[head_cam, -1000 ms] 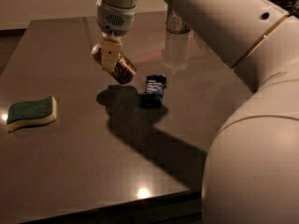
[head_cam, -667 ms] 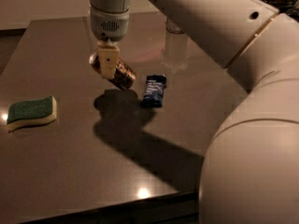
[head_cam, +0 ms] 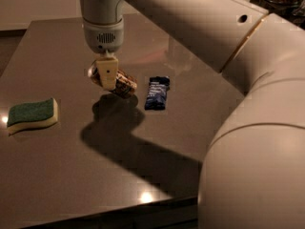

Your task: Knock orange can over

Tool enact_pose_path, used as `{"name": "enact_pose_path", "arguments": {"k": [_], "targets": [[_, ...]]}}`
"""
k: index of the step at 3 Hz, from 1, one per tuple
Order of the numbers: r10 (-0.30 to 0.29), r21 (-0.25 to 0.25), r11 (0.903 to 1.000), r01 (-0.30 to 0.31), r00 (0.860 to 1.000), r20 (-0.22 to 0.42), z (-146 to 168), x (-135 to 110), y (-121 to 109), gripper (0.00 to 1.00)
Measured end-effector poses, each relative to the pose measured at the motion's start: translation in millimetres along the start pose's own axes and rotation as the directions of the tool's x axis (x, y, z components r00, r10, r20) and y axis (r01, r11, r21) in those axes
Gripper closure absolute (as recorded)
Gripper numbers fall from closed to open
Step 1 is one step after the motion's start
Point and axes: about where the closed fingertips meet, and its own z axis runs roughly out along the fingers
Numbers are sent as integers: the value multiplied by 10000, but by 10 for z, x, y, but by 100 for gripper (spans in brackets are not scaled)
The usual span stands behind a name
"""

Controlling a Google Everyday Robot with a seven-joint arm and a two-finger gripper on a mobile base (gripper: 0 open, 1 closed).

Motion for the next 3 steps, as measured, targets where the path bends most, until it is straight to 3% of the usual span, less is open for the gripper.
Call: {"name": "enact_pose_path", "arguments": {"k": [1,2,3], "targets": [[-191,-248,9995,186,9996,-204,105,35,59,12],[352,14,9994,-353,9982,480,129,134,87,0],[352,15,9994,-353,9982,481,129,134,87,0]]}}
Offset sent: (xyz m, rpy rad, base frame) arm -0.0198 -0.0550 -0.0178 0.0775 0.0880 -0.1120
